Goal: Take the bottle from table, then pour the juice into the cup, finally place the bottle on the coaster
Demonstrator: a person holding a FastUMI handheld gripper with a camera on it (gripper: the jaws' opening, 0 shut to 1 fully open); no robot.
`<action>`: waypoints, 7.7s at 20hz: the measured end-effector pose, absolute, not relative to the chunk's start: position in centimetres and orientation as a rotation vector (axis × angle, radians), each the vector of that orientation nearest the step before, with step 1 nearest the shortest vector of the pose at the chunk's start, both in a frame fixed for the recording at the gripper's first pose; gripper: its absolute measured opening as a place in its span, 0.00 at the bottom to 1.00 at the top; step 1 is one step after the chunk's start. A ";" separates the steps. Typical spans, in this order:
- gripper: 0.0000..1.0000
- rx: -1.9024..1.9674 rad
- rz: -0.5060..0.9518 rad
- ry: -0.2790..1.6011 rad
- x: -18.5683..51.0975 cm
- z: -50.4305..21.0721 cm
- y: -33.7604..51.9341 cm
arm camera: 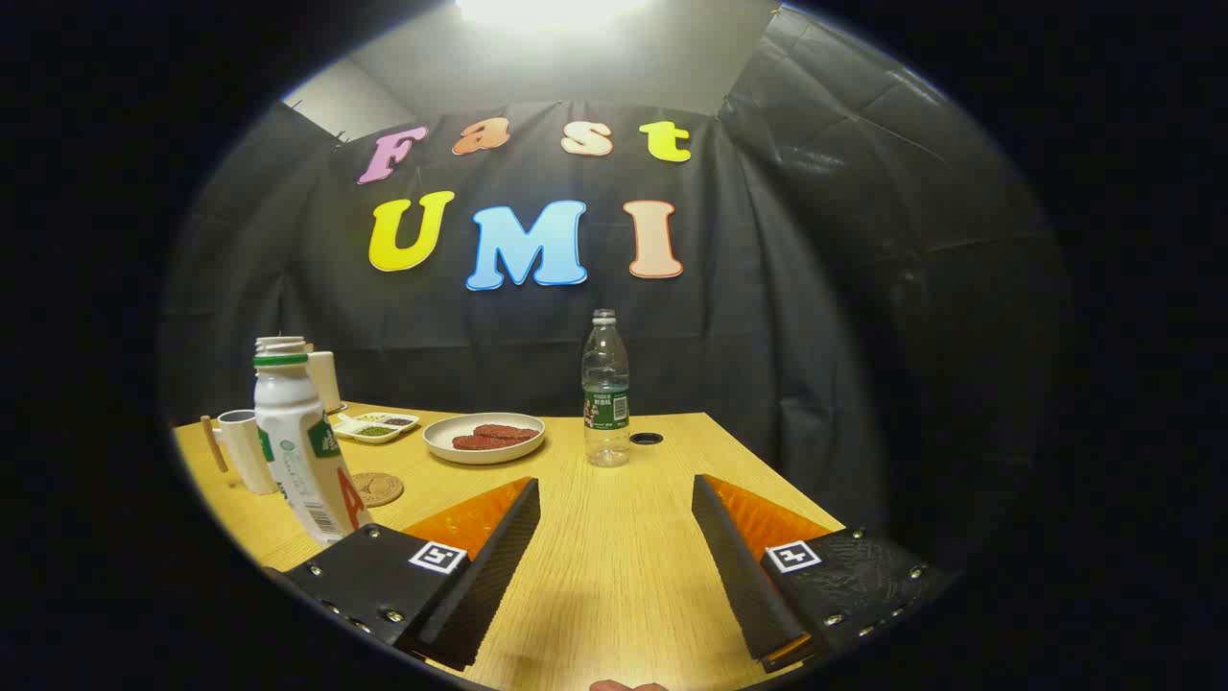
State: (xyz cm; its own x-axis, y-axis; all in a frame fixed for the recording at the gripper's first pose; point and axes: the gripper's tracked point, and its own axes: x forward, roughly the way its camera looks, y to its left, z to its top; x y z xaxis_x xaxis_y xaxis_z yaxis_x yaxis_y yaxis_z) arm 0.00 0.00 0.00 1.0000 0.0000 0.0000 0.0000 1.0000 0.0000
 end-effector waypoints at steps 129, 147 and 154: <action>0.70 -1.306 0.216 -0.068 1.4 2.8 33.0; 0.71 -1.523 0.175 -0.093 1.5 4.2 33.2; 0.70 -1.581 0.165 -0.091 1.4 4.5 33.4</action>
State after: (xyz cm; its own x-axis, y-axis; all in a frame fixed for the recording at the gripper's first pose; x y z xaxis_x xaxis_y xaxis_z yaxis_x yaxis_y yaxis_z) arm 1.39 33.41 4.46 0.9856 0.1619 -0.0480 -0.0458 -0.0176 -0.9988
